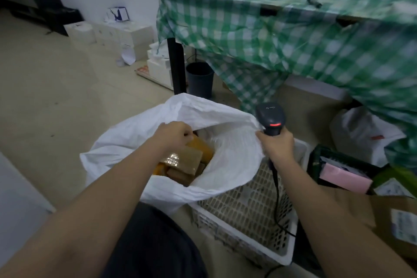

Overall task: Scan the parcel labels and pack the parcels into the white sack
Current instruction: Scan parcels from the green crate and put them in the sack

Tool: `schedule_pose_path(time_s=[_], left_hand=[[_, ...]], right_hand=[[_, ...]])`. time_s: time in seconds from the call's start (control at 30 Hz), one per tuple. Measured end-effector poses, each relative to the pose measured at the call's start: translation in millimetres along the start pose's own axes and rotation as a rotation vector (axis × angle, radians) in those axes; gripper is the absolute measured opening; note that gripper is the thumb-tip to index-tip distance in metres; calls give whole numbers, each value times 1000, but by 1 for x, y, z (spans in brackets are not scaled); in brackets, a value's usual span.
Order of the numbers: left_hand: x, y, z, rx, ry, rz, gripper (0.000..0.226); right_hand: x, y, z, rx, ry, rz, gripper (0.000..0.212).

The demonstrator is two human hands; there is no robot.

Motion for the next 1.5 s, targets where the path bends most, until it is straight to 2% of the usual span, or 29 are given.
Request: schedule_pose_path(time_s=[0.17,0.37,0.43,0.57,0.67,0.77,0.93,1.03,1.13,1.23,1.5], left_hand=[[-7,-24,56,37,-255,67,20],[17,-44,175,244,-367,95,31],[38,-48,219,307,-388,48,34],[106,-54,302,397,-359,-158,37],[166,-53,340,387,-315,-262,43],[217,-46,371,397,-258,-352,55],[277,-20,409,458,-217,-454,66],[302,1,427,514,-195,-446,66],[323,24,440,532,-94,-427,91],[343,43,449,520,1,-492,112],[361,62,461,522,125,-618,136]], right_hand=[[-54,-26,37,98,32,37,16],[-160,-78,92,229,17,119,14],[-202,-94,118,292,3,197,10],[-271,-114,170,463,44,309,16],[-307,-116,190,494,36,342,8],[-332,-107,205,472,56,387,13],[-345,-77,238,467,141,451,8],[-344,-58,253,461,163,453,10],[-342,-43,265,445,129,423,12],[-337,-38,275,453,105,395,12],[-338,-35,288,496,148,380,15]])
Point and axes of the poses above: each hand's wrist, its own y-axis towards the middle knuckle, its own x-axis out of the palm, z = x × y, the point moved 10 cm from there along y, towards the middle knuckle, and after that the axes turned 7 degrees about y, right-handed, at the moved point
